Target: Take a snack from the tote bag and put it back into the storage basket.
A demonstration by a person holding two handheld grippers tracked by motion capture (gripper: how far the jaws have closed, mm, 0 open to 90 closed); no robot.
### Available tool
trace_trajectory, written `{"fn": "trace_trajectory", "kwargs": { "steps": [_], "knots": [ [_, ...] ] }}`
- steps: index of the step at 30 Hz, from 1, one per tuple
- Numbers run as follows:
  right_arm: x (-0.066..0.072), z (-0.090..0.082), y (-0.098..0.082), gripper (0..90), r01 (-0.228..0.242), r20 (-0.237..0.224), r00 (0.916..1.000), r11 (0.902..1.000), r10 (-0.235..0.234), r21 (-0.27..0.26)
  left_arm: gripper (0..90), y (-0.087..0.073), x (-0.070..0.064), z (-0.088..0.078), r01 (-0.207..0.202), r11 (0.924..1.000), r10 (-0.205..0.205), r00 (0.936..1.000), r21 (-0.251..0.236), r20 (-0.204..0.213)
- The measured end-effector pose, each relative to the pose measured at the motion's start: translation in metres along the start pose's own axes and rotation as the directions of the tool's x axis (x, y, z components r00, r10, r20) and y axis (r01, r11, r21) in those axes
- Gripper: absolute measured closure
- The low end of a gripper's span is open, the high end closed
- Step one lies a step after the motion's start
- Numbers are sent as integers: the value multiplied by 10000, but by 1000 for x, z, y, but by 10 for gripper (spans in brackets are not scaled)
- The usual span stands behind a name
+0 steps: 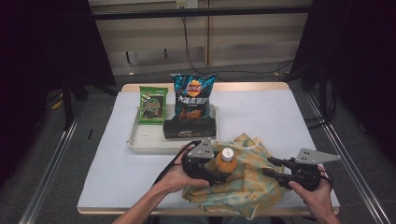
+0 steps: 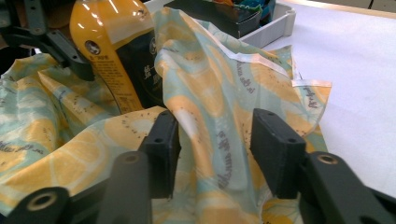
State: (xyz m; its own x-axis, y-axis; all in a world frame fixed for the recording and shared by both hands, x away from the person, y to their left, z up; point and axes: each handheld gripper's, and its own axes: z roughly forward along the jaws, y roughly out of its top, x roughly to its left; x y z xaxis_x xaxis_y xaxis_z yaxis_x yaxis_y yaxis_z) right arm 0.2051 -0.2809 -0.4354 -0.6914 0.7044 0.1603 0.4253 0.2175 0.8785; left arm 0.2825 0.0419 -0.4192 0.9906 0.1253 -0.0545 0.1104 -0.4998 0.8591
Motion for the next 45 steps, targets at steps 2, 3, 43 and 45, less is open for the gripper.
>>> {"fn": "trace_trajectory", "kwargs": {
  "steps": [2,3,43,45],
  "knots": [
    [0,0,0,507,9,-2,10000,10000,-9,-19,263,3,0,0,56,9999,-56,10000,-133,8],
    [0,0,0,495,-10,-2,10000,10000,10,-12,252,4,1,0,28,9999,-27,10000,-168,51],
    [7,-4,-4,47,-218,584,9980,9974,258,-692,307,12,0,-15,803,9944,-779,9963,-685,372],
    [7,-4,-4,51,-164,681,9975,9972,214,-728,307,13,1,-18,737,9952,-719,9970,-650,296]
  ]
}}
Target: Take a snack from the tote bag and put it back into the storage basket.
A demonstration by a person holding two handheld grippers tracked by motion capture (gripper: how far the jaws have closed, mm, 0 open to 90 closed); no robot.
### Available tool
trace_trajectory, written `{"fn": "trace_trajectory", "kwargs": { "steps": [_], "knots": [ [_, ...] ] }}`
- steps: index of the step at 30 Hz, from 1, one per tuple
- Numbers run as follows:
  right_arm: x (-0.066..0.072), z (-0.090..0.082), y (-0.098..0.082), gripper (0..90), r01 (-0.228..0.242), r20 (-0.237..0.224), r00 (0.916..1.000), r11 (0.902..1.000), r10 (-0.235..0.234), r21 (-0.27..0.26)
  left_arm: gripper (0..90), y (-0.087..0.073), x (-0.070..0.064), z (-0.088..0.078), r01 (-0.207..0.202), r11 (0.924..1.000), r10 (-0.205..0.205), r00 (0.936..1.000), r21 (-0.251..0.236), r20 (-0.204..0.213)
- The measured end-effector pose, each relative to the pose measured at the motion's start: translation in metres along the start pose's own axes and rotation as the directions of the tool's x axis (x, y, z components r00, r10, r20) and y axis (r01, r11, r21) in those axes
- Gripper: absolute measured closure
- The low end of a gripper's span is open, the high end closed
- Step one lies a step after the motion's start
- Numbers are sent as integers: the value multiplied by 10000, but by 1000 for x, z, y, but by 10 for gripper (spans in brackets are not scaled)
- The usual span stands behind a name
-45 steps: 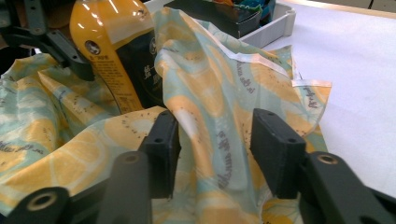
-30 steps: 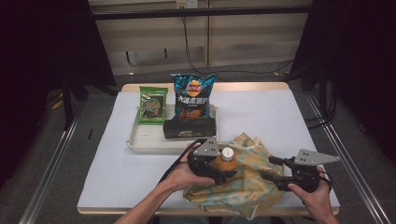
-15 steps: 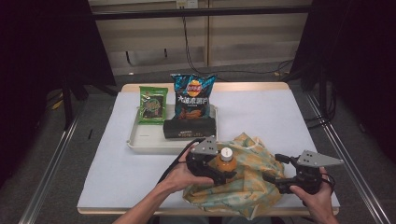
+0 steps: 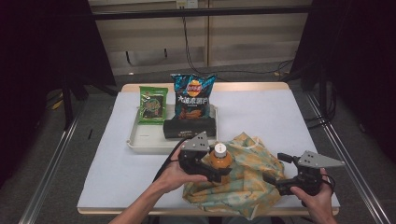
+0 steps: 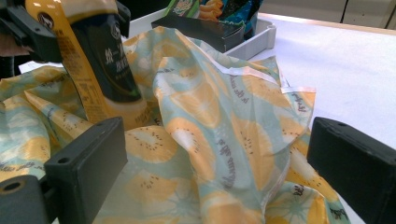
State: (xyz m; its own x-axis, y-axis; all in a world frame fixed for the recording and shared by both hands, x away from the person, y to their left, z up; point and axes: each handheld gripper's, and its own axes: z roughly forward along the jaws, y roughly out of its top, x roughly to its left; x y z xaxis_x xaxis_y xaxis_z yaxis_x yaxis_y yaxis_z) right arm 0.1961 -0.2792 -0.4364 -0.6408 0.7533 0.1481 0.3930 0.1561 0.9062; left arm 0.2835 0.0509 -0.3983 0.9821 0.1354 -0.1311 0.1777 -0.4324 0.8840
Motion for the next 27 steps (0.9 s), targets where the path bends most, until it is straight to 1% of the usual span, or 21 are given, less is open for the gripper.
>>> {"fn": "trace_trajectory", "kwargs": {
  "steps": [1,2,3,4,5,7,11,16,17,19,20,21,23,25,27],
  "knots": [
    [1,0,0,52,51,115,9999,10000,-51,-13,307,1,0,-1,-3,10000,3,10000,-27,1],
    [1,0,0,51,38,103,9999,10000,-38,-64,307,2,0,-2,94,9999,-94,10000,-121,-9],
    [2,0,0,51,2,51,10000,10000,-2,-75,307,3,1,-4,77,9999,-77,10000,-150,19],
    [2,-1,0,49,10,59,10000,10000,-9,-96,307,5,1,-5,159,9998,-159,9999,-153,-7],
    [2,-1,1,45,25,78,10000,9999,-24,-139,307,7,1,-8,139,9998,-140,9999,-137,-73],
    [2,-1,1,44,-64,144,9999,9998,67,-178,307,9,2,-12,147,9994,-147,9999,-315,20],
    [0,-1,0,42,-24,157,9999,9998,27,-172,307,15,3,-22,169,9982,-175,9998,-581,-99],
    [1,-1,1,33,-16,135,9999,9997,19,-253,307,18,5,-30,265,9969,-274,9996,-743,-109],
    [1,-1,1,30,-14,175,9998,9996,19,-276,307,18,5,-31,234,9971,-242,9997,-721,-101],
    [1,-2,1,29,-82,218,9997,9995,89,-296,307,23,3,-36,93,9976,-110,9996,-680,-247],
    [1,-2,1,29,-55,226,9997,9996,61,-289,307,25,3,-37,36,9970,-51,9998,-767,-194],
    [1,-2,1,29,-61,216,9997,9996,67,-288,307,27,2,-40,59,9973,-73,9998,-738,-187],
    [0,-1,1,29,-54,212,9998,9996,60,-287,307,29,2,-43,-37,9973,18,9996,-736,-265],
    [0,-1,1,30,-48,228,9997,9995,55,-309,307,30,3,-46,107,9960,-135,9994,-883,-320],
    [0,-2,1,30,-113,266,9996,9994,123,-338,307,33,5,-52,111,9955,-158,9987,-943,-488]
  ]
}}
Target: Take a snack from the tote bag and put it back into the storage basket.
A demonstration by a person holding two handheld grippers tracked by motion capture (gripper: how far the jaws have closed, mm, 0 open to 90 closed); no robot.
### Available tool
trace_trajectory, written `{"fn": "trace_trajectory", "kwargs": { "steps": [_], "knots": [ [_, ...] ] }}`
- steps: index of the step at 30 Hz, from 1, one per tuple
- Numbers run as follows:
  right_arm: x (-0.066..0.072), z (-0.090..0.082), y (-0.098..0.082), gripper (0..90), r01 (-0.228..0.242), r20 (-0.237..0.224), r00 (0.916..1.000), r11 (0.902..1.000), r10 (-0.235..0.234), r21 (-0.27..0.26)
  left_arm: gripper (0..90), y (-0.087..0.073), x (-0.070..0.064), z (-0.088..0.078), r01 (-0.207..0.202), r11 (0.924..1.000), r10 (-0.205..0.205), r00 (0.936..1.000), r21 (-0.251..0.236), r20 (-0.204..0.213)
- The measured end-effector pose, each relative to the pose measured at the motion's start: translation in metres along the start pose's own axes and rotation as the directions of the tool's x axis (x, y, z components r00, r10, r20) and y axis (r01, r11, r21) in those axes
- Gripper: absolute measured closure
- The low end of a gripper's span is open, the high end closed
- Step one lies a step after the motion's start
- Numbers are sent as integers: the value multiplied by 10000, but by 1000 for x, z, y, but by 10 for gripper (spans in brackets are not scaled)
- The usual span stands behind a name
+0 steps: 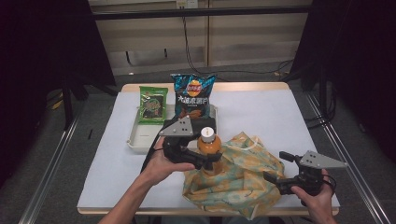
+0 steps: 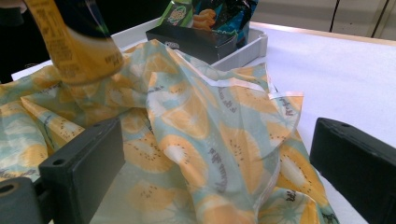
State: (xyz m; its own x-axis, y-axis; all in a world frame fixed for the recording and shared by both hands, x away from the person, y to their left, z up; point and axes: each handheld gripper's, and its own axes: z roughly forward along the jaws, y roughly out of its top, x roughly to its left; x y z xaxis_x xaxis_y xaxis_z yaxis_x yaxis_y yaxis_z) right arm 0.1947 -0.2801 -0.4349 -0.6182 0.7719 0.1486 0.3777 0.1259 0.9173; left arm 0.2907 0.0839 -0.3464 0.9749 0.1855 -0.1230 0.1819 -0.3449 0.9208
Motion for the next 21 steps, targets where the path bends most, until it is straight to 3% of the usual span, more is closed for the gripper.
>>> {"fn": "trace_trajectory", "kwargs": {
  "steps": [13,21],
  "knots": [
    [1,-1,1,32,153,22,9999,9999,-153,11,308,10,14,-43,329,9985,-365,9957,-436,-846],
    [0,-2,0,31,155,79,9998,9999,-155,-31,308,7,25,-55,500,9975,-567,9882,-504,-1423]
  ]
}}
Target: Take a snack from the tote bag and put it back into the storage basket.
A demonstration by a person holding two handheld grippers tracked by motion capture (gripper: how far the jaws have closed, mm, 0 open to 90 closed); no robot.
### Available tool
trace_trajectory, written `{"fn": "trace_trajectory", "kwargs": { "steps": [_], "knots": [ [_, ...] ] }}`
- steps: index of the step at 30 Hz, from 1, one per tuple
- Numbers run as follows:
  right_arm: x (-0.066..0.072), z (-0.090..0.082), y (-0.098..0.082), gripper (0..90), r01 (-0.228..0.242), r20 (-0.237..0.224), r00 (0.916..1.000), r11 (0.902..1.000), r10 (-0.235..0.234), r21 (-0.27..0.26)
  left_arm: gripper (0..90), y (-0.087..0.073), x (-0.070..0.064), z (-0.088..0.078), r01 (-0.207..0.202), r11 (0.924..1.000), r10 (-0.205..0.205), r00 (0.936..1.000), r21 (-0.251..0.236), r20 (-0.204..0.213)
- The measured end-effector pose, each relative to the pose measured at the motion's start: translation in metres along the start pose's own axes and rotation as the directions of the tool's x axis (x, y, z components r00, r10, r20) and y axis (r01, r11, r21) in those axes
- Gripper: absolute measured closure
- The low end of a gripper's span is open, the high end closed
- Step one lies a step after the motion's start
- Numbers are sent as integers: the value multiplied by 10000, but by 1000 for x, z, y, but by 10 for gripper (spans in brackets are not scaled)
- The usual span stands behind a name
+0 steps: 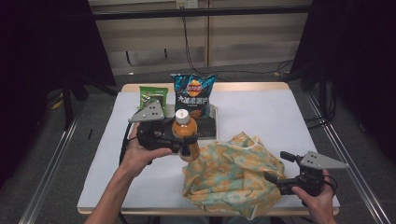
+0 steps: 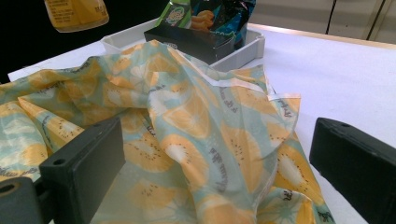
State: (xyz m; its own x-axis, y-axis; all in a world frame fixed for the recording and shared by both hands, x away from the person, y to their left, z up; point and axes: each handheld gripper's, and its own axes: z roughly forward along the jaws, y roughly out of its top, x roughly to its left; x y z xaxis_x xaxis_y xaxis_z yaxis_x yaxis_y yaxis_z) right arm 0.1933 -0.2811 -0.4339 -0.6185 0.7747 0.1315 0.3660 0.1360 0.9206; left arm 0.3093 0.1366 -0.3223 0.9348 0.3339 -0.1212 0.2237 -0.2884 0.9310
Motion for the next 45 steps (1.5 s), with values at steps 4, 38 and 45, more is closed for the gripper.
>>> {"fn": "trace_trajectory", "kwargs": {
  "steps": [4,38,45],
  "knots": [
    [0,-1,0,31,-12,17,10000,10000,12,-8,308,-1,6,-4,104,9999,-105,9997,-54,-237],
    [-2,0,0,26,-17,133,9999,10000,17,0,308,-27,69,-50,927,9952,-773,9432,327,-3231],
    [-2,0,0,26,-43,159,9999,10000,43,6,308,-36,83,-57,1081,9933,-845,9219,415,-3781]
  ]
}}
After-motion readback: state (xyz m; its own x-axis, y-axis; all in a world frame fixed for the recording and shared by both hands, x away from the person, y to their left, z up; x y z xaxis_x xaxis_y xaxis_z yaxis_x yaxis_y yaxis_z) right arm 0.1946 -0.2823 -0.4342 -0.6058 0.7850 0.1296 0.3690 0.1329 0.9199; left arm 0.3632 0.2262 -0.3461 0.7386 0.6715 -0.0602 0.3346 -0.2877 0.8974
